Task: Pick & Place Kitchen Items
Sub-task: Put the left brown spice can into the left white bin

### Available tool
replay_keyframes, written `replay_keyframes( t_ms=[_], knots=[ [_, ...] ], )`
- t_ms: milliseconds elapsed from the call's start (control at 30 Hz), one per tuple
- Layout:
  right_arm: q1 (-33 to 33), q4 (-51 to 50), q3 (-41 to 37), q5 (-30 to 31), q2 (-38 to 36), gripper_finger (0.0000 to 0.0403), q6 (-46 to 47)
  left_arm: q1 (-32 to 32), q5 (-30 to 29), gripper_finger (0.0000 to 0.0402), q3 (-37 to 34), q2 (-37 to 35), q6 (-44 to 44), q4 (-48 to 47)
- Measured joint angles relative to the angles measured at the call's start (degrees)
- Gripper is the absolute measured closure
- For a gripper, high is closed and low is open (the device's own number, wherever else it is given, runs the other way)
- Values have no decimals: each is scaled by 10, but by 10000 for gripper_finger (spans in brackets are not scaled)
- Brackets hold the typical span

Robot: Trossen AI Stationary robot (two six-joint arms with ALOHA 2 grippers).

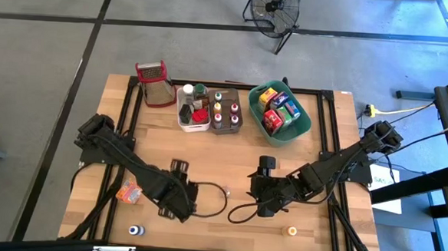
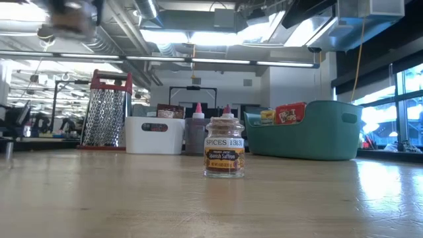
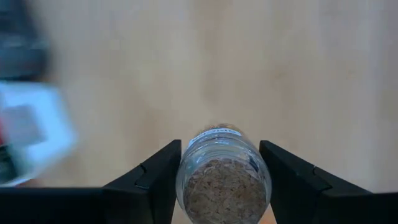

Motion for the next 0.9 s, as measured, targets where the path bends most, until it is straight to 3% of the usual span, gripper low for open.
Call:
replay_keyframes(
  t_ms=[133,300,433,600,900],
  knots=[
    [0,0,0,0,0,149,0,34,-41,210,54,0,28,-108],
    [0,0,0,0,0,149,0,118,-15,211,64,-12,113,-96],
    [0,0,0,-9,0,149,2,192,-36,209,56,-18,164,-109],
    [6,-2,0,-13,0,149,2,294,-29,211,11,-56,215,-76],
    [23,-4,0,-13,0,149,2,427,61,211,-161,-178,281,128]
  ],
)
